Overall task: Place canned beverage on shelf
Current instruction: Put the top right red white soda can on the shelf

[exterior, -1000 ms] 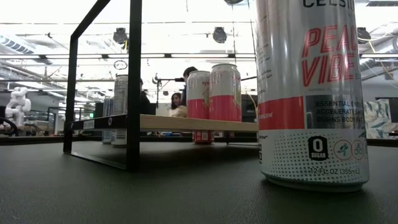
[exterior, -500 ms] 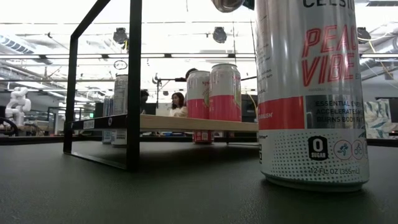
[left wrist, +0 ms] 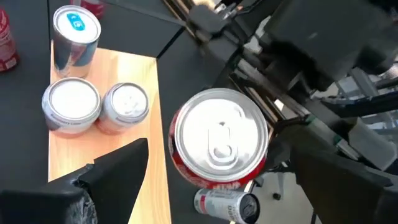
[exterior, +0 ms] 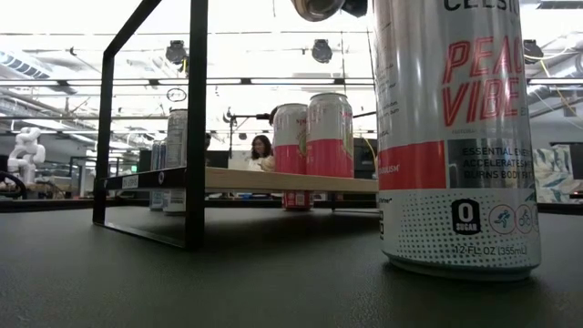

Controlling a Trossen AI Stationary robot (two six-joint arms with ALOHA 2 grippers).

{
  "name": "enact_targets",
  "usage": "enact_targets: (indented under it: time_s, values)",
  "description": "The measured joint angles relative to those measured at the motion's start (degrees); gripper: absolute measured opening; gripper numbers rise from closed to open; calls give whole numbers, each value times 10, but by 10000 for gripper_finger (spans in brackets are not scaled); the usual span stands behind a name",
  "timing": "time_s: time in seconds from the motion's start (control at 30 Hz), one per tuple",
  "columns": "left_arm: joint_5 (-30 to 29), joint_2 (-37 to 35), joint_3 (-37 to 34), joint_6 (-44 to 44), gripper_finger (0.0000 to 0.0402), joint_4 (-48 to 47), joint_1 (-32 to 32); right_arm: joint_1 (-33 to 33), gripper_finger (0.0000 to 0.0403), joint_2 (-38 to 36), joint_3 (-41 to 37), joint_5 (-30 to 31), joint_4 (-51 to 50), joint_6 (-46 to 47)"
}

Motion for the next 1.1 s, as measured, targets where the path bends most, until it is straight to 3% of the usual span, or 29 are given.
enact_targets:
  time_s: [0.3, 1.1]
  values:
    - [-23, 6, 0, -1, 394, 0, 0, 0, 270, 1, 0, 0, 7, -3]
    - [-7, 36, 1, 3, 400, 17, 1, 0, 270, 1, 0, 0, 17, 0]
